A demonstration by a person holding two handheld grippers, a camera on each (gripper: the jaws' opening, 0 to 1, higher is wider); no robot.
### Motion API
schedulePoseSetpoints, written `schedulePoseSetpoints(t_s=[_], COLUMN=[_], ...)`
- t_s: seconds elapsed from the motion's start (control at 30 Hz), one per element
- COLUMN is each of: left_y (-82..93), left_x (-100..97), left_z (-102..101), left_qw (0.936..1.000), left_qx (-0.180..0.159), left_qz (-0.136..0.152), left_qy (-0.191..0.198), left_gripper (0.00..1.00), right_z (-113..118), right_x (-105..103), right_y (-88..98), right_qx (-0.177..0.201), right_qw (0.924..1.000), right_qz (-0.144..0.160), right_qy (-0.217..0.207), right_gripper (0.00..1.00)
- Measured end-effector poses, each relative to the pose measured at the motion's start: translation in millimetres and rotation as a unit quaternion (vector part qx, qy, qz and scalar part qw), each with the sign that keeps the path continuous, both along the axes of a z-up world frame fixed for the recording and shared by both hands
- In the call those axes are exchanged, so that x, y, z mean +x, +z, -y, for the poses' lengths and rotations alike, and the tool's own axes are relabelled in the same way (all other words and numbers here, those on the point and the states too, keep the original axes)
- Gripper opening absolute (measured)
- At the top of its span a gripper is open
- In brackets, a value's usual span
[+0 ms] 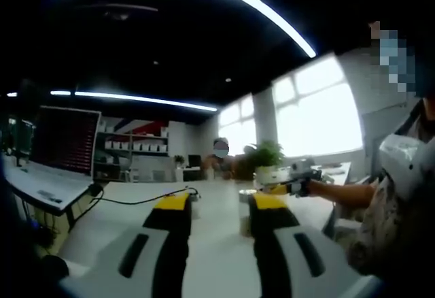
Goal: Rotate the seasoning bottle until the label or dispensing opening points toward the visible target arrow and the bottle remains upright within the marked orientation range
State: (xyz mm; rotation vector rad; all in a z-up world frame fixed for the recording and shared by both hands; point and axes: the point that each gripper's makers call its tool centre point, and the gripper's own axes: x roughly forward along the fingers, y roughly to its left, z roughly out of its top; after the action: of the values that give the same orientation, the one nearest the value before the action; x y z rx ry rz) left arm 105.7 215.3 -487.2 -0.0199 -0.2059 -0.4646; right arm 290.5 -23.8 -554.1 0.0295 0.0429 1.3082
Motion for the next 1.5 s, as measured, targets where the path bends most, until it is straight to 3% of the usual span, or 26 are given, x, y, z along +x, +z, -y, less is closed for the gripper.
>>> schedulePoseSetpoints(t_s=[0.33,0.47,0.53,0.6,0.63,0.7,0.73,0.9,1.0,1.07,1.1,1.37,1.5], left_y=[-10.1,-7.0,-5.0,-5.1,-5.6,-6.6,-7.1,-7.9,-7.0,-5.9,-5.1,2.7,3.8], left_x=[5.2,3.0,1.7,1.8,2.0,2.5,2.8,3.9,3.6,2.9,2.2,-3.1,-3.1], left_z=[12,12,11,10,8,6,6,5,3,1,0,-8,-13], left_qw=[0.9996,0.9997,0.9997,0.9998,0.9999,0.9999,0.9999,0.9999,0.9999,0.9999,1.0000,0.9999,0.9997], left_qx=[0.015,0.012,0.010,0.007,0.007,0.005,0.004,0.003,0.002,0.001,0.000,-0.013,-0.018], left_qz=[-0.018,-0.012,-0.008,-0.007,-0.007,-0.007,-0.007,-0.007,-0.006,-0.005,-0.004,0.010,0.013], left_qy=[-0.016,-0.018,-0.019,-0.016,-0.014,-0.012,-0.011,-0.012,-0.011,-0.009,-0.008,0.001,0.007], left_gripper=[0.36,0.36,0.36,0.36,0.36,0.36,0.36,0.36,0.36,0.36,0.36,0.36,0.36], right_z=[-2,-1,-2,-1,0,1,3,6,5,9,11,12,11], right_x=[-4,-4,-5,-1,3,3,6,13,12,16,18,20,24], right_y=[-1.6,-2.1,-4.2,-5.8,-3.1,1.8,2.2,1.5,7.0,7.5,7.4,12.5,11.1], right_qx=[-0.006,0.000,0.010,0.015,0.024,0.041,0.042,0.000,0.027,0.046,0.044,0.038,0.014], right_qw=[0.9994,0.9986,0.9980,0.9976,0.9983,0.9978,0.9975,0.9950,0.9914,0.9847,0.9830,0.9806,0.9797], right_qz=[0.007,0.001,-0.036,-0.056,-0.050,-0.051,-0.055,0.004,-0.021,-0.060,-0.057,-0.047,-0.021], right_qy=[0.034,0.053,0.051,0.037,0.018,0.001,-0.012,-0.099,-0.126,-0.157,-0.169,-0.187,-0.199], right_gripper=[0.41,0.42,0.43,0.52,0.62,0.69,0.69,0.67,0.64,0.60,0.60,0.60,0.55])
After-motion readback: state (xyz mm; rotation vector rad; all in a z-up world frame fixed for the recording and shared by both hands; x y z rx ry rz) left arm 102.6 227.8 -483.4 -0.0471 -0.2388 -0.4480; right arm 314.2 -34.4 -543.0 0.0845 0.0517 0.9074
